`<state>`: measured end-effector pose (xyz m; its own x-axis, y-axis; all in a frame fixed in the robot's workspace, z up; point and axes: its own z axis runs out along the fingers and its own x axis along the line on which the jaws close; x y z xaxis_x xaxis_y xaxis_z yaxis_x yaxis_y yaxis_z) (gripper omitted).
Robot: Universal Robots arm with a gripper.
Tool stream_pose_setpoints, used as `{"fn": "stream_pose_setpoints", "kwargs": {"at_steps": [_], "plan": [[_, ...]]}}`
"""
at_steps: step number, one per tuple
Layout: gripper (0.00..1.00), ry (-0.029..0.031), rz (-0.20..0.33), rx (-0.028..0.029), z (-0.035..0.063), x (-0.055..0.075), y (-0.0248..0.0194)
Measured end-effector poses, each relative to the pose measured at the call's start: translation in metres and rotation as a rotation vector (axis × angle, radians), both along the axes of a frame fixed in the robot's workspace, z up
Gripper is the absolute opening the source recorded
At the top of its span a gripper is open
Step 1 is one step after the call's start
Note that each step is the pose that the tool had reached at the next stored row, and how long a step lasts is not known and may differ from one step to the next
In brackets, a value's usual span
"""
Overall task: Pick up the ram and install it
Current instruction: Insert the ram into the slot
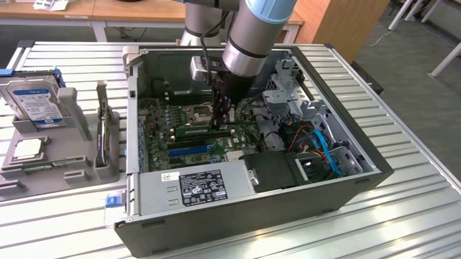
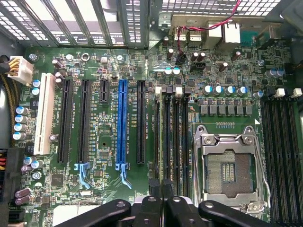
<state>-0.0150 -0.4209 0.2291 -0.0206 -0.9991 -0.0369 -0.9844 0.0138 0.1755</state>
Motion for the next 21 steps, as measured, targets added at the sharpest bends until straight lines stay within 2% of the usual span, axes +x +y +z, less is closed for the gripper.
{"fn": "stream_pose_setpoints", "kwargs": {"at_steps": [2,3,21], "plan": [[0.11,0.007,0.0,-0.0002,0.0001,0.001,-0.0001],[0.11,0.0077,0.0,-0.0001,0.0001,0.0011,0.0],[0.11,0.0077,0.0,0.0004,-0.0004,0.0009,0.0001]]}}
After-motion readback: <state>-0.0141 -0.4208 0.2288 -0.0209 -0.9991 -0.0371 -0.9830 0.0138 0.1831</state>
